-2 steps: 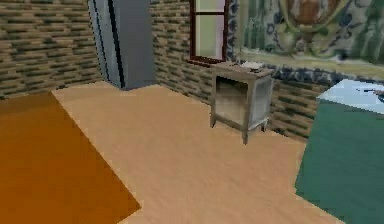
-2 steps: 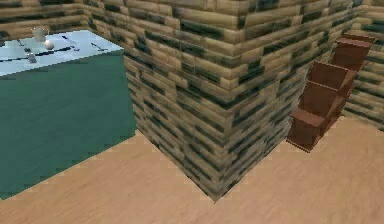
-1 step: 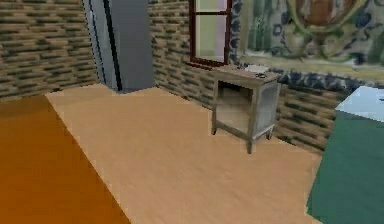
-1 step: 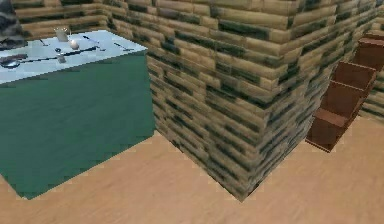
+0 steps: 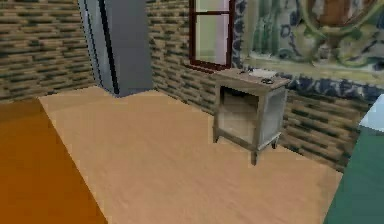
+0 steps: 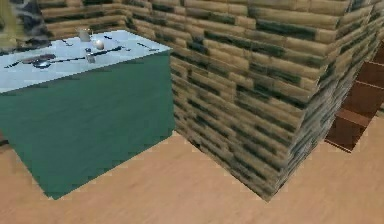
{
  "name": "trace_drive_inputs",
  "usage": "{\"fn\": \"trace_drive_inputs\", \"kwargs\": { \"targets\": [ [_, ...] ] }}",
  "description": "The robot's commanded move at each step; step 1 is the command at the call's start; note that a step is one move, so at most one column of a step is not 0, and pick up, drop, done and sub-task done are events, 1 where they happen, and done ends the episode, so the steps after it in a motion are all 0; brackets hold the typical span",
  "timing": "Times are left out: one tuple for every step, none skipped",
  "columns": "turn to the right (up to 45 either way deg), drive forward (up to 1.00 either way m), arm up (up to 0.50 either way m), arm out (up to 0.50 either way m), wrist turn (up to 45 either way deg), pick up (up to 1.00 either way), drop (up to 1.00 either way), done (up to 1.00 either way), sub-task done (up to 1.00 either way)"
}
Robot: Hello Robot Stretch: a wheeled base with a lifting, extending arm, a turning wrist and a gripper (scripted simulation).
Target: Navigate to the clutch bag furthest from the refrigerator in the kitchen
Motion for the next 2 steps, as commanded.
{"fn": "trace_drive_inputs", "kwargs": {
  "targets": [
    [18.0,0.0,0.0,0.0,0.0,0.0,0.0,0.0,0.0],
    [0.0,0.95,0.0,0.0,0.0,0.0,0.0,0.0,0.0]
  ]
}}
